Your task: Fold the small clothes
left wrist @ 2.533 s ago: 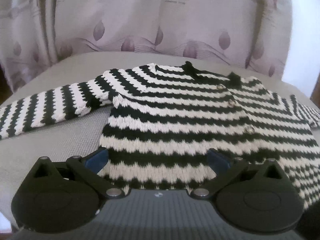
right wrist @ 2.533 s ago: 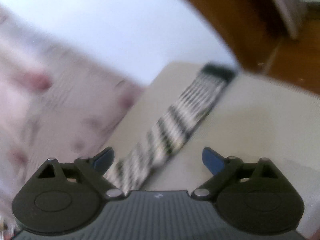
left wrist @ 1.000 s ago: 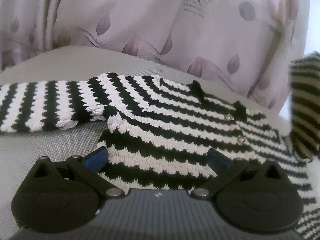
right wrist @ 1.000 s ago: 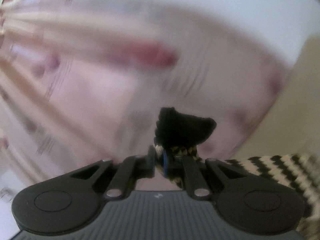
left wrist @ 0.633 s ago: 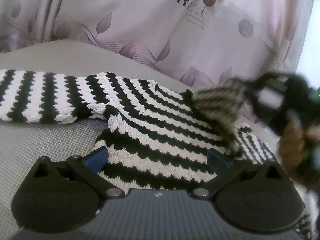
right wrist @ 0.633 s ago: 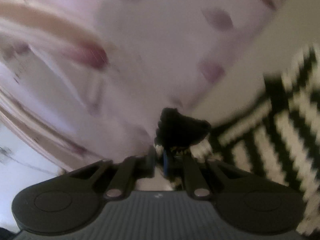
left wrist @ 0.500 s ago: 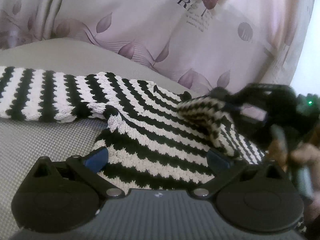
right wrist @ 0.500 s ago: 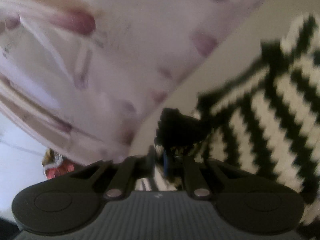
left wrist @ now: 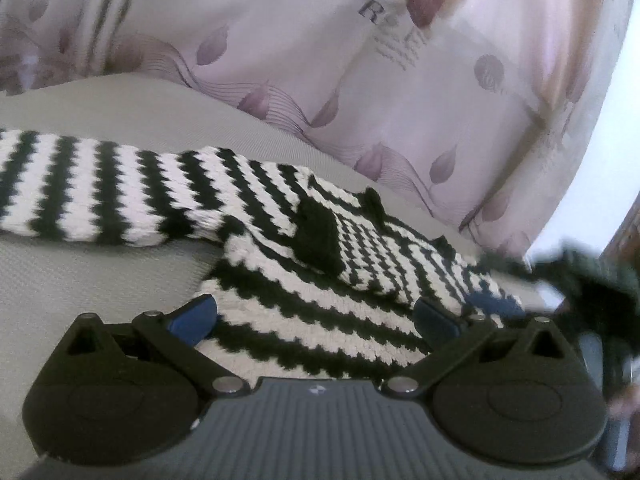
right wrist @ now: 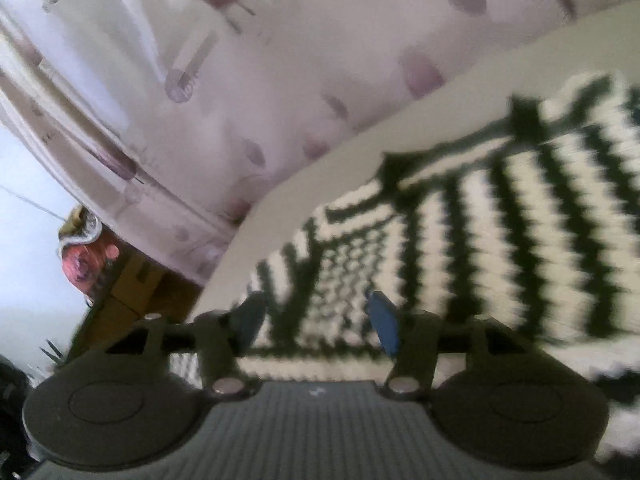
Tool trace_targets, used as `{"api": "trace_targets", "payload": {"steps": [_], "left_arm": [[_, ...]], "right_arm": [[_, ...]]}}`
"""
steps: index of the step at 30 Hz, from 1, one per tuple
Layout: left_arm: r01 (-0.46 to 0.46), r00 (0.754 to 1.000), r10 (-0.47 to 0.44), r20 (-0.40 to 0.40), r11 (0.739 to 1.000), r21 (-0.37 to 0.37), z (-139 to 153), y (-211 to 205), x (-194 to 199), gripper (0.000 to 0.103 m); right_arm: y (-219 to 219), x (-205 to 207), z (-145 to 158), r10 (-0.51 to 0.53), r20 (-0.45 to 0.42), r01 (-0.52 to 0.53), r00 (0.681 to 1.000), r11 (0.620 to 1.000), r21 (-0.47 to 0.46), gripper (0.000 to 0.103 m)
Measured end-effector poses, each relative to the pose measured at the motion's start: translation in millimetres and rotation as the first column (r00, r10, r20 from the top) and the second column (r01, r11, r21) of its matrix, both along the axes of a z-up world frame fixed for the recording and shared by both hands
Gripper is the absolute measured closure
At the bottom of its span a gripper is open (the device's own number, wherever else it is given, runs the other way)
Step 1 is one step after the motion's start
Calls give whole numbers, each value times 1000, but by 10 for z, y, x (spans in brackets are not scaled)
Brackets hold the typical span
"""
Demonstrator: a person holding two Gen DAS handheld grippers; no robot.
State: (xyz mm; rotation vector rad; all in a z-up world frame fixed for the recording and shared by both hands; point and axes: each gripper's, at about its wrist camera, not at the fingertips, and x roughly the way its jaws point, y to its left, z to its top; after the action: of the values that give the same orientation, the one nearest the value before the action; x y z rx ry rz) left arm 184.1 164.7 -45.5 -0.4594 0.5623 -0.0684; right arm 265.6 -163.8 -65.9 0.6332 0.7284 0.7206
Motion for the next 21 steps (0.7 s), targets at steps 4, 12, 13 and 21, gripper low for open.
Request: {"api": "trace_targets", "payload": {"steps": [4, 12, 13, 21], "left_arm": [[-92, 996, 91, -23, 995, -39, 106, 354, -260, 0], [-325, 944, 312, -107, 935, -143, 189, 1369, -811, 7], [-351, 935, 338, -107, 923, -160, 206, 1479, -874, 7], [-553, 832, 546, -101, 801, -227, 217, 2282, -1158, 10]], "right_arm": [[-63, -301, 37, -19, 103, 44, 995, 967, -252, 44], [308, -589, -257, 38, 243, 118, 969, 795, -595, 21], [352, -611, -256, 49, 257, 125, 965, 777, -617, 18], [282, -561, -295, 63, 216, 76, 974, 810, -581, 1]]}}
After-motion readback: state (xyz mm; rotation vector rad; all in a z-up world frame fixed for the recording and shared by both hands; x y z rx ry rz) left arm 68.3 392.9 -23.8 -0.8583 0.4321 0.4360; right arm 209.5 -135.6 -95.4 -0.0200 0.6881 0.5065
